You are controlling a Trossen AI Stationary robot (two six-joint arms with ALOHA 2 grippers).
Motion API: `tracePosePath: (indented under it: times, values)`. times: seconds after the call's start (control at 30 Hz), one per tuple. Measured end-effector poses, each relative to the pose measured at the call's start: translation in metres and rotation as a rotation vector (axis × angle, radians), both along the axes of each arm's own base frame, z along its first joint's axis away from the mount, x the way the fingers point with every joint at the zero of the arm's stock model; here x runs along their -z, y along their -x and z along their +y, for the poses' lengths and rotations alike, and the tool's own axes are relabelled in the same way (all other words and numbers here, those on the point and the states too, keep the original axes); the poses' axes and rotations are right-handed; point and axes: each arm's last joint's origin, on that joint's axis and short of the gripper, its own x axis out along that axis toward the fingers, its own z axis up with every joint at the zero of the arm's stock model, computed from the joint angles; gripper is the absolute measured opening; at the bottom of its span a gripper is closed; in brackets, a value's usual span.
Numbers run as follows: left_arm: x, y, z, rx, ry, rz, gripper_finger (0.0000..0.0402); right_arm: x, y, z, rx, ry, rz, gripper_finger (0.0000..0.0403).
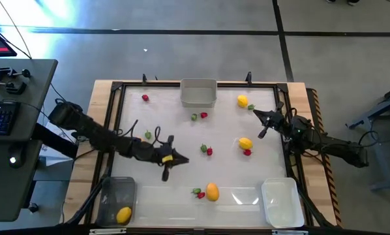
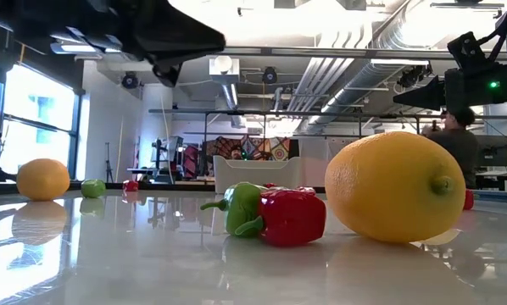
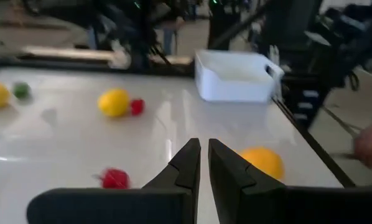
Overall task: Sort produce into baskets
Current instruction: Put the green chili pepper into the gray bin
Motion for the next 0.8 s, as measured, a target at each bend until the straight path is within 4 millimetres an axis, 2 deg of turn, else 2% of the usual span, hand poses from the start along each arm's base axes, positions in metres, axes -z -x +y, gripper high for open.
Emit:
tracePosePath:
  times: [0.3,0.43,0.8]
  values:
    - [0.001,-0.008,0.035,-0.098,-0.142,0.005,0.0019,0.000,0.000,0.000,0.000,0.000,0.000,0.0000]
    - [-0.003,-0.012,0.057,-0.137,-0.190,-0.028,0.0019,0.000,0.000,0.000,0.000,0.000,0.000,0.0000]
    - [-0.009,-0.013,0.119,-0.103,-0.307,-0.099,0.0019,0.000,0.000,0.000,0.000,0.000,0.001,0.0000]
